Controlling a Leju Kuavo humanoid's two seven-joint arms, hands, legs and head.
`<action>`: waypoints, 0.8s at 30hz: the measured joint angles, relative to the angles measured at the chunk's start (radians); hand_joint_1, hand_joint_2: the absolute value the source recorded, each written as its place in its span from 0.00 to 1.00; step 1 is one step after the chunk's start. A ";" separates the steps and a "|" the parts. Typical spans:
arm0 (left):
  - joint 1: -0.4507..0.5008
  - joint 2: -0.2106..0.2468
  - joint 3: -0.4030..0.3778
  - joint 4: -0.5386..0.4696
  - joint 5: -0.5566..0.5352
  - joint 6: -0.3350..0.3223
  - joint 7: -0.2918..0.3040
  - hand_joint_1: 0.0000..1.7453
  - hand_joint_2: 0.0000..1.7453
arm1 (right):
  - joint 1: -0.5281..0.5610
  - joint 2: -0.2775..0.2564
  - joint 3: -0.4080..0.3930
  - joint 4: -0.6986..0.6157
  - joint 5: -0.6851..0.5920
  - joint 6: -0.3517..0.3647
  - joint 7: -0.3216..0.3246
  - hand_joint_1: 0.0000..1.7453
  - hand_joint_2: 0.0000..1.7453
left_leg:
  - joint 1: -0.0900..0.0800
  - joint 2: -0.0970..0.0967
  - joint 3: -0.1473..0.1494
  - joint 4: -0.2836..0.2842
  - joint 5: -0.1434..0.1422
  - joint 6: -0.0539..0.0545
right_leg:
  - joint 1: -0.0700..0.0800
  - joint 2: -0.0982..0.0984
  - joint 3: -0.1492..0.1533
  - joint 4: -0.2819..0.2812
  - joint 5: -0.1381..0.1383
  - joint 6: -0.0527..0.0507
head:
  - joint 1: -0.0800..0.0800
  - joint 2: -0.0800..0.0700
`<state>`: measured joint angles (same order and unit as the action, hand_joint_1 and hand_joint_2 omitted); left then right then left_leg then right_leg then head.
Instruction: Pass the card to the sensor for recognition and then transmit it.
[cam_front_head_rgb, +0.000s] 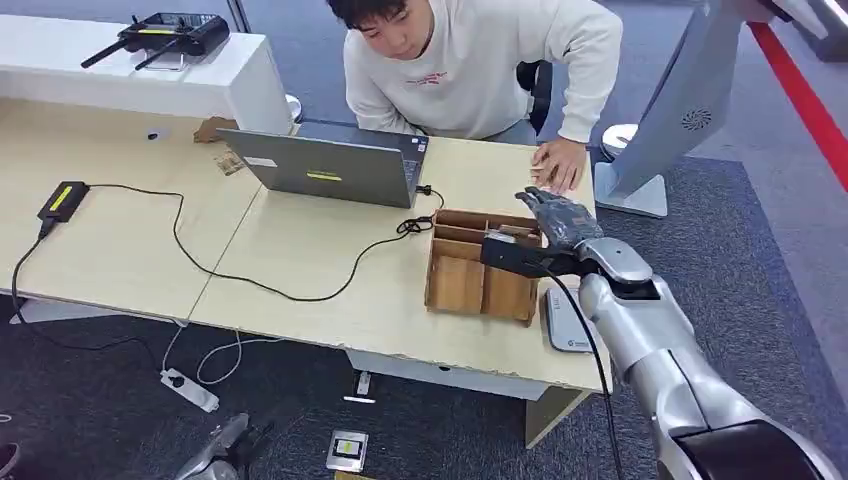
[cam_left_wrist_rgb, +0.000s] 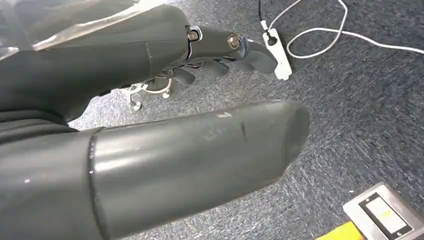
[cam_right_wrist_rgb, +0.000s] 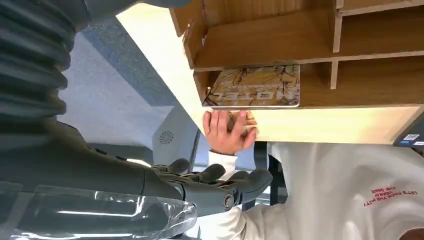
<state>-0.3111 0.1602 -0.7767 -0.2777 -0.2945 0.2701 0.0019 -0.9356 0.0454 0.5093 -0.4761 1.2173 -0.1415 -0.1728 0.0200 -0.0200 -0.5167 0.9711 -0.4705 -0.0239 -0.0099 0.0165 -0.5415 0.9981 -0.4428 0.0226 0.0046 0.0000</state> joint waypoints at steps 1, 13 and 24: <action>0.000 0.000 0.000 0.000 0.000 0.000 0.000 0.00 0.00 | 0.000 0.000 0.000 0.001 0.000 0.002 0.000 1.00 1.00 | 0.000 0.000 0.000 0.000 0.000 0.000 | 0.000 0.000 0.000 0.000 0.000 0.000 | 0.000 0.000; 0.001 0.003 0.001 0.000 -0.005 0.001 0.000 0.00 0.00 | 0.006 -0.001 0.000 0.014 -0.020 0.018 0.009 1.00 1.00 | 0.000 0.000 0.000 0.000 0.000 0.000 | 0.000 0.000 0.000 0.000 0.000 0.000 | 0.000 0.000; 0.001 0.006 0.003 0.000 -0.014 0.001 0.006 0.00 0.00 | 0.021 -0.003 0.000 0.016 -0.037 0.016 0.014 1.00 1.00 | 0.000 0.000 0.001 0.000 0.000 0.000 | 0.000 0.000 0.000 0.000 0.000 0.000 | 0.000 0.000</action>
<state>-0.3100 0.1663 -0.7737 -0.2777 -0.3090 0.2708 0.0080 -0.9147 0.0427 0.5089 -0.4601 1.1807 -0.1255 -0.1587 0.0200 -0.0200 -0.5161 0.9711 -0.4705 -0.0239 -0.0099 0.0165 -0.5412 0.9980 -0.4429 0.0225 0.0046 0.0000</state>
